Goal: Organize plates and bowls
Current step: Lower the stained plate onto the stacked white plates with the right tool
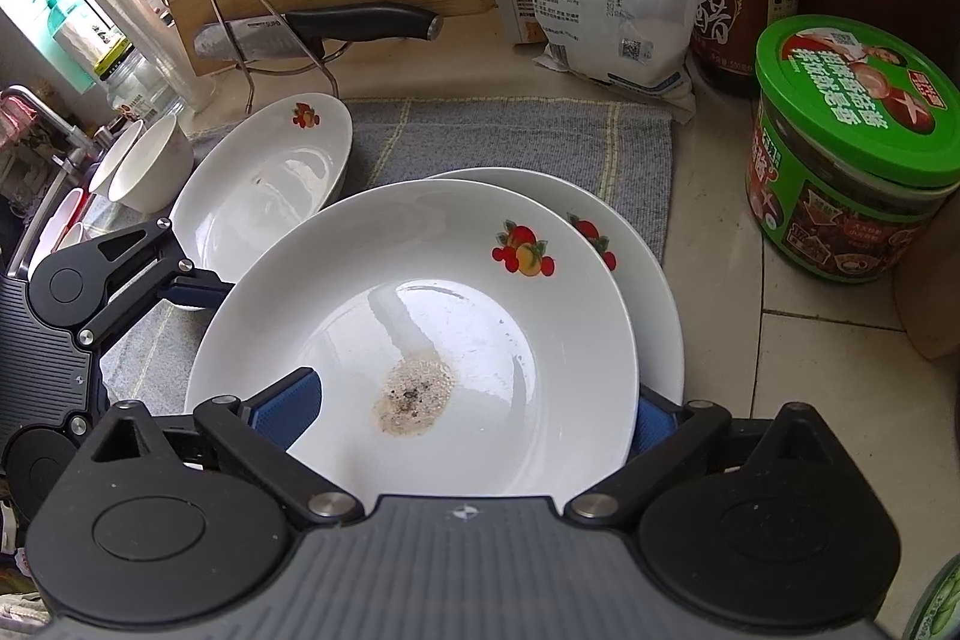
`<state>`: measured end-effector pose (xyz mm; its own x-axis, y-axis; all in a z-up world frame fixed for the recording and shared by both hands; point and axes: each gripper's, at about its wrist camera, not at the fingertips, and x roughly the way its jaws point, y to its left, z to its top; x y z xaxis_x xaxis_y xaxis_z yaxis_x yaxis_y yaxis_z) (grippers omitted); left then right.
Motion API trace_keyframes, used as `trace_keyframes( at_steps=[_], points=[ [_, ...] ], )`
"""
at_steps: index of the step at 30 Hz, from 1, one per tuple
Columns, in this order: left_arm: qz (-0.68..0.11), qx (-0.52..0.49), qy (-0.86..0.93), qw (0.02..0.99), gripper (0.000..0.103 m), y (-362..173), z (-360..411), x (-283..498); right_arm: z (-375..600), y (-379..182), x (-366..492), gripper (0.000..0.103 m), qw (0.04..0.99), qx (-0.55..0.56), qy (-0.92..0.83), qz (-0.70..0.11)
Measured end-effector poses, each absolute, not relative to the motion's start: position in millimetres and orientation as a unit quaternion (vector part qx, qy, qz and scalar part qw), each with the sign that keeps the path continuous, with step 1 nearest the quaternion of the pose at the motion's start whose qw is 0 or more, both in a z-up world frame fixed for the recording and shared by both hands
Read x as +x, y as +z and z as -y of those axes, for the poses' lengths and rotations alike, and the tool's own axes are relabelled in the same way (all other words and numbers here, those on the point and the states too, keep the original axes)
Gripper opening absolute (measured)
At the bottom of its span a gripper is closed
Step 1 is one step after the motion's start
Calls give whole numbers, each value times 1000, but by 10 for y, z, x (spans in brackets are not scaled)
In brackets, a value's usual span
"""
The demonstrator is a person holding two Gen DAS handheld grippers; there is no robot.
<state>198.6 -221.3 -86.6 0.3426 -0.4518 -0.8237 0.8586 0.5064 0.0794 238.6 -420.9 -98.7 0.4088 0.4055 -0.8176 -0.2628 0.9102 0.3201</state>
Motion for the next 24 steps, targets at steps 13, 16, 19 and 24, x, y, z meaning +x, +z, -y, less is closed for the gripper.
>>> trace_keyframes(
  at_steps=[13, 16, 19, 24],
  points=[
    [-394, 269, -425, 769, 101, -859, 2236, 2000, 4245, -968, 2347, 103, 832, 82, 201, -511],
    [-397, 274, -425, 766, 101, -870, 2253, 2013, 4257, -950, 2317, 103, 830, 87, 200, -513],
    [-399, 281, -425, 763, 101, -888, 2268, 2026, 4276, -939, 2279, 103, 829, 95, 200, -513],
    [-402, 287, -426, 758, 101, -916, 2289, 2046, 4297, -913, 2214, 103, 829, 106, 198, -513]
  ],
)
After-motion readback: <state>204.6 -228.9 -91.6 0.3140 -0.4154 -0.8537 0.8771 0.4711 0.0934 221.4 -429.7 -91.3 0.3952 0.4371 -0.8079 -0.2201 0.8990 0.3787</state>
